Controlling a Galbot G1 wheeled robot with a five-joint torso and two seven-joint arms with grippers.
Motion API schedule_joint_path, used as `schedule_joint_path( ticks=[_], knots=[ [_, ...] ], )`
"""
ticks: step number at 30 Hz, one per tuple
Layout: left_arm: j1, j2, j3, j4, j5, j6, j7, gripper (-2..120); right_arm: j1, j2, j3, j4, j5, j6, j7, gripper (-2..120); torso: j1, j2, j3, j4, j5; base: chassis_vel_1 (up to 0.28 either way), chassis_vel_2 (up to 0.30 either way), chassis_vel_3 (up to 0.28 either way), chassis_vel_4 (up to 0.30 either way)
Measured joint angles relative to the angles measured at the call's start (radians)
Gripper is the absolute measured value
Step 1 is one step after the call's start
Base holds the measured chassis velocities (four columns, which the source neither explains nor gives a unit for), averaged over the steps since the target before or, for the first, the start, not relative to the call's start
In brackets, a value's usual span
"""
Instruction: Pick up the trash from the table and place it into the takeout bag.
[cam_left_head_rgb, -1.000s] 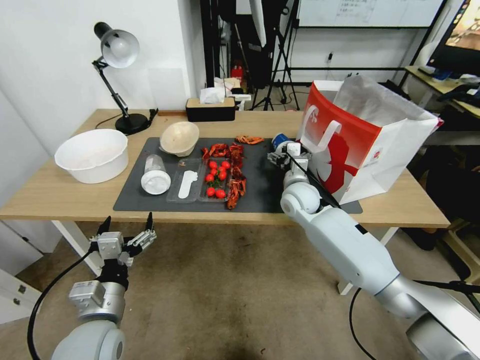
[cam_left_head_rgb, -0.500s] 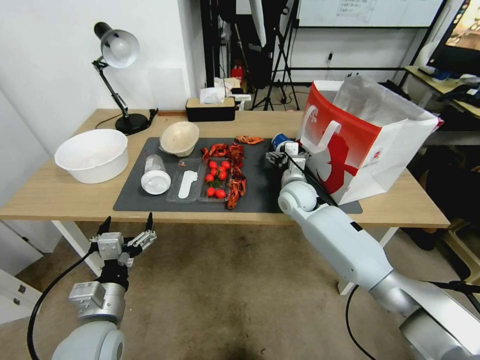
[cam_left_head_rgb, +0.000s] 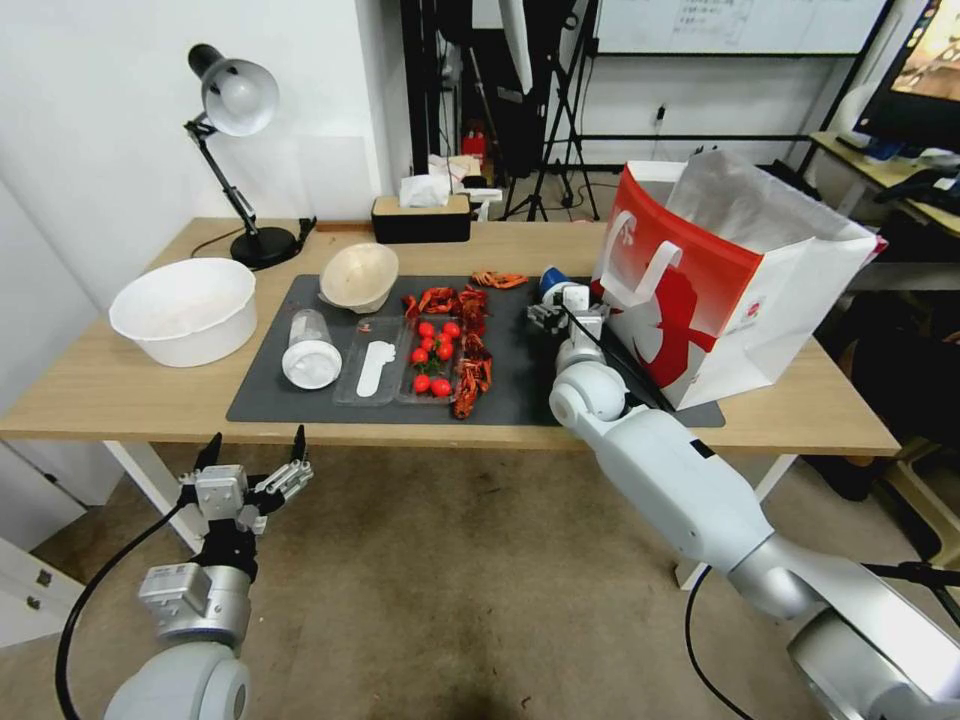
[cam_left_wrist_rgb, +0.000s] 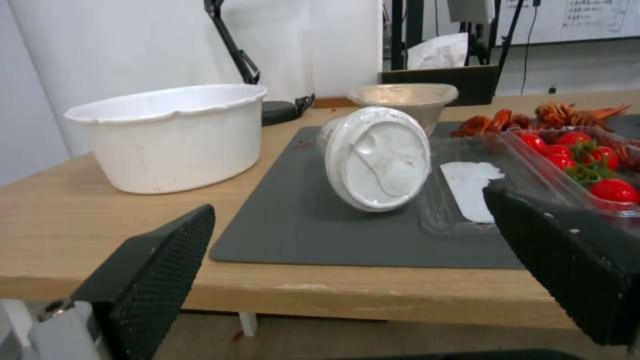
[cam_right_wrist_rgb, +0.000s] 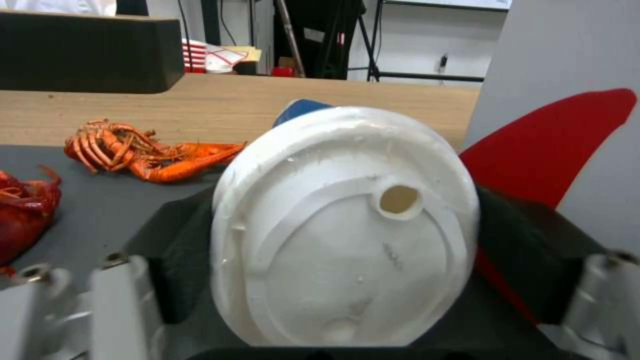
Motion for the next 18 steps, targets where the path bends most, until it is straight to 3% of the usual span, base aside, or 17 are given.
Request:
schedule_joint_path(
  ticks=[9,18],
  knots=[
    [-0.001,0.000,0.001,0.002,0.001,-0.001,0.000,100,-0.005,-0.001,-0.002,0.005,-0.002,0.000,0.002,63,0.000,0.000,0.000,-0.0001,0.0000,0.000,0.000,0.000,0.000],
    [-0.001,-0.002,0.002,0.003,0.003,-0.002,0.000,100,-0.014,-0.010,-0.003,0.063,0.019,0.001,-0.003,61,0.000,0.000,0.000,0.0001,0.0001,0.000,0.000,0.000,0.000]
  ],
)
